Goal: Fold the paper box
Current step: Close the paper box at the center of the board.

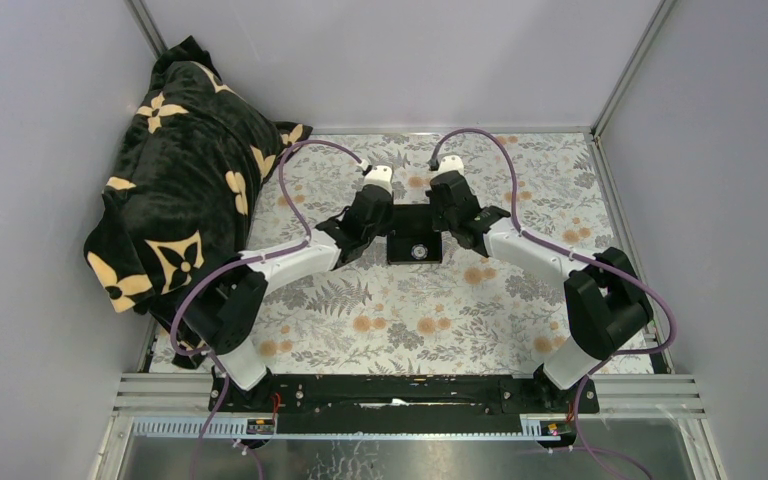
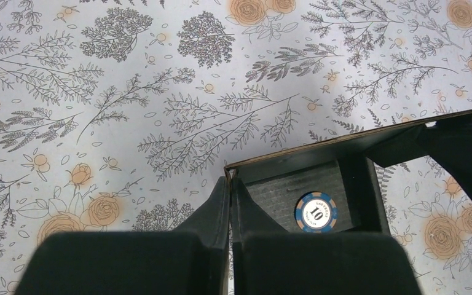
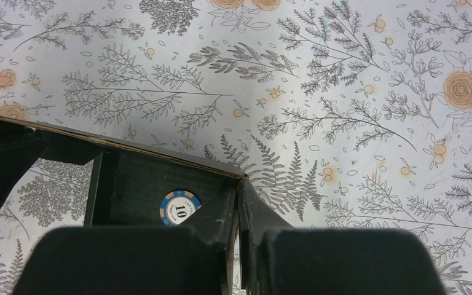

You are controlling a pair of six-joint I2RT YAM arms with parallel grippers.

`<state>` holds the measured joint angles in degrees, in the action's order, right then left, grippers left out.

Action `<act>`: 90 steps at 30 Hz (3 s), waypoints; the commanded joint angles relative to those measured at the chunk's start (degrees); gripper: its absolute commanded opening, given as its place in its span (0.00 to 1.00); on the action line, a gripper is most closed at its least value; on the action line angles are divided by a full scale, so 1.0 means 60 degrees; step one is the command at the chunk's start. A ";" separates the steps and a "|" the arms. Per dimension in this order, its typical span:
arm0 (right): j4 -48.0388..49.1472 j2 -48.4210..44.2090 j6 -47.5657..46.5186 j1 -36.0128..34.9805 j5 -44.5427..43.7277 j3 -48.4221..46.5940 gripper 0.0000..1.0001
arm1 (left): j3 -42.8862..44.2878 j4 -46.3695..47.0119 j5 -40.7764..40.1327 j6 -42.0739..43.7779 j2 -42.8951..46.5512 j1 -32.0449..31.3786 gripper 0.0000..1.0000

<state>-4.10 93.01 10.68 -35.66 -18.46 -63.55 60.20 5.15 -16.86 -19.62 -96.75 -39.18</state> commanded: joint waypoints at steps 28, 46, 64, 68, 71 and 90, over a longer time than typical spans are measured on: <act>0.2256 -0.0330 0.1499 -0.0878 -0.1346 0.0905 0.00 | 0.0361 0.1193 -0.1974 -0.1477 -0.0384 -0.1216 0.00; 0.2593 -0.0473 0.2071 -0.1348 -0.2401 0.1462 0.00 | -0.0180 0.1450 -0.2494 -0.1866 -0.0315 -0.1635 0.00; 0.2726 -0.0566 0.2336 -0.1753 -0.2865 0.1813 0.00 | -0.0619 0.1537 -0.2638 -0.2289 -0.0244 -0.1841 0.00; 0.2758 -0.0696 0.2469 -0.1802 -0.2875 0.1926 0.00 | -0.0616 0.1428 -0.2681 -0.2429 -0.0231 -0.1929 0.00; 0.2824 -0.0761 0.2569 -0.1855 -0.2877 0.2030 0.00 | -0.0695 0.1427 -0.2729 -0.2518 -0.0190 -0.2010 0.00; 0.3213 -0.1007 0.3458 -0.2053 -0.2675 0.2545 0.00 | -0.1309 0.1588 -0.2887 -0.2910 0.0051 -0.2265 0.00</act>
<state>9.45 88.68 27.35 -45.39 -39.90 -48.21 53.52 10.72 -38.74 -34.61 -97.01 -50.37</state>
